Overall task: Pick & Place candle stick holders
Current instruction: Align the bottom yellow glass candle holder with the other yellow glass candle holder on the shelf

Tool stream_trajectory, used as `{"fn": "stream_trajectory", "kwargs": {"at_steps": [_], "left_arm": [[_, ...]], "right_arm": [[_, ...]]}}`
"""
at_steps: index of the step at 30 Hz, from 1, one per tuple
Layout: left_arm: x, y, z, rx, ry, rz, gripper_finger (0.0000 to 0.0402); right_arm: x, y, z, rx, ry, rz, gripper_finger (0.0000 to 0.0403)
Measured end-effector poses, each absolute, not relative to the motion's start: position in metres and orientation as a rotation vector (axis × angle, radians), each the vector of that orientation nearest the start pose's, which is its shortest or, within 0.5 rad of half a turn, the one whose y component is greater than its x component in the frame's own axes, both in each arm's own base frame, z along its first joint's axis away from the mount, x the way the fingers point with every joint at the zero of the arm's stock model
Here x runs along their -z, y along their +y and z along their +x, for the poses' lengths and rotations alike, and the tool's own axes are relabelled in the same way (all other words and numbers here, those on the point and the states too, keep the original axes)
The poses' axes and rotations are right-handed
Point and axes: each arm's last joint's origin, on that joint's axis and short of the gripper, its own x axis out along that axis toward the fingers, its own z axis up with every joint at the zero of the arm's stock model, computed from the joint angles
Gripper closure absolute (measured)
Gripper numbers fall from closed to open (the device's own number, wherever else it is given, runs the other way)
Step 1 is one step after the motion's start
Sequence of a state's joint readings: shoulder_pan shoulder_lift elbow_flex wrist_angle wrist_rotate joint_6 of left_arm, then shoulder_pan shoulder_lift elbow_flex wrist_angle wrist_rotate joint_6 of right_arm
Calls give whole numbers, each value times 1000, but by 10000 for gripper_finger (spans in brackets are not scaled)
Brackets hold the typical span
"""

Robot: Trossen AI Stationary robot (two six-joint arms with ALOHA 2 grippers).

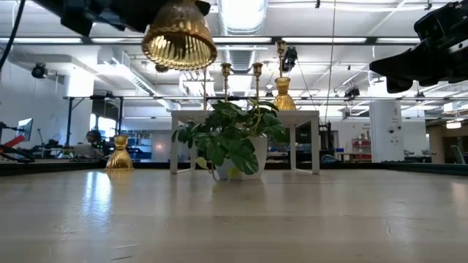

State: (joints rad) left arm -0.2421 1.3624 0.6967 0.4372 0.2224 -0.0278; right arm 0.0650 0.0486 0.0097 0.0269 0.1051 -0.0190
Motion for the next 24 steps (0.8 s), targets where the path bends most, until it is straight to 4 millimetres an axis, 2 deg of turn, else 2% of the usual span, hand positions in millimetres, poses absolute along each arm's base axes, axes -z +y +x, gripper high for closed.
{"fn": "stream_trajectory", "kwargs": {"at_steps": [11,24], "left_arm": [[-260,-61,287,290,207,48,272],[-281,-29,298,106,177,25,272]], "right_arm": [[-166,3,100,40,12,-20,394],[-166,3,100,40,12,-20,394]]}}
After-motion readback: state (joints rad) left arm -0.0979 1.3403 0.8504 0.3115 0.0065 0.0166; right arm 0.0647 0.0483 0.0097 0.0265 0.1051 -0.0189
